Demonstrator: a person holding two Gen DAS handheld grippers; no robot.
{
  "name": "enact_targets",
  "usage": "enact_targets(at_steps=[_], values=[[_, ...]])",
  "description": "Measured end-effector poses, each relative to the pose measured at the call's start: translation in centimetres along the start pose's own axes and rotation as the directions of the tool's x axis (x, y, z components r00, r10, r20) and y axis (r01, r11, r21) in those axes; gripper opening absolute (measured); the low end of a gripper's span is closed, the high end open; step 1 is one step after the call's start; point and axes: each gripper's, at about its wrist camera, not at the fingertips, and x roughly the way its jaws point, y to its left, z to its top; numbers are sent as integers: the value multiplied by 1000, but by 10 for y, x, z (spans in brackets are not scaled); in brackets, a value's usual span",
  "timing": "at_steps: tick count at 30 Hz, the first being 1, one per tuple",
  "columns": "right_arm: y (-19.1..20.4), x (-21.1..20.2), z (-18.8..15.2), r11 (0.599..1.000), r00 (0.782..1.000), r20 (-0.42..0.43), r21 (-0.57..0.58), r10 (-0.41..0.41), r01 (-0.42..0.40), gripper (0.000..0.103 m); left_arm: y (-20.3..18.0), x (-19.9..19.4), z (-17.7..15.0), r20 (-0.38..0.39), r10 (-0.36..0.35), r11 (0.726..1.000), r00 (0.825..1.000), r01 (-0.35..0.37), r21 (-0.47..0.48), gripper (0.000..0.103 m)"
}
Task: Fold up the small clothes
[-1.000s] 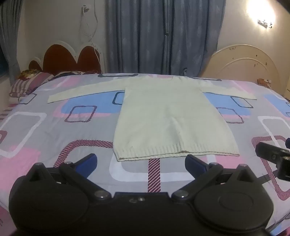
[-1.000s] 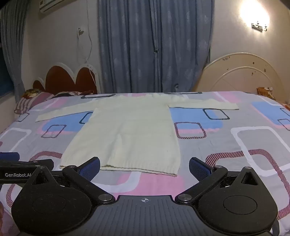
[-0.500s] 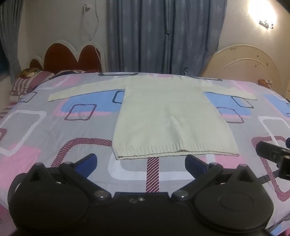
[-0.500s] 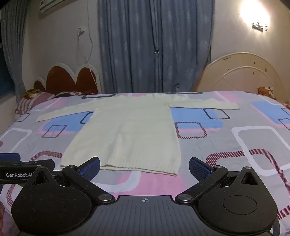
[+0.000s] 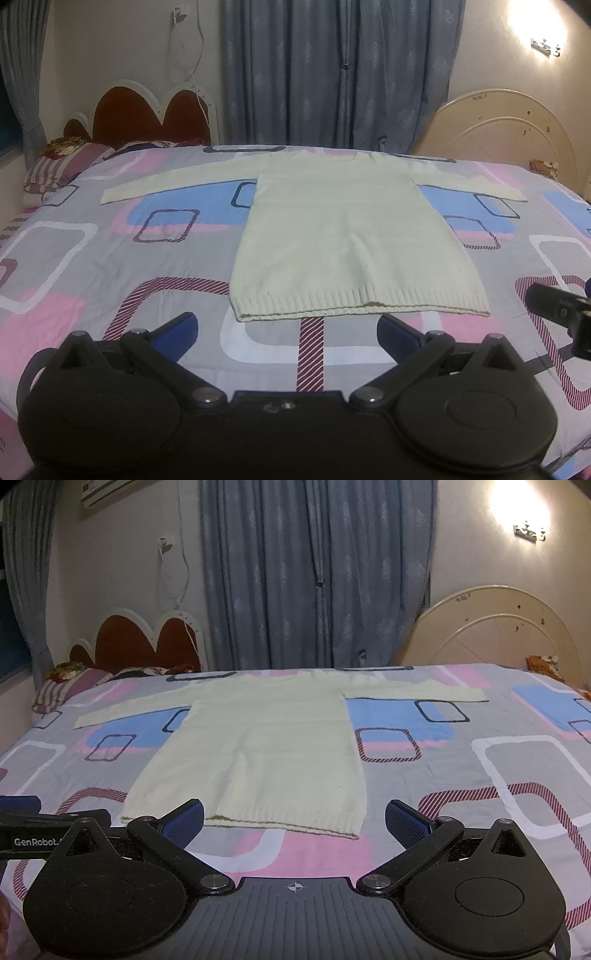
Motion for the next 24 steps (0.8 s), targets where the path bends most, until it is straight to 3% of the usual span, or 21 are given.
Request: enact_targets(at_steps=[24], values=[[-1, 0, 0, 1000, 1000, 6, 1, -2, 2, 103, -1, 1, -2, 2, -4, 1000, 1000, 4, 3, 103]])
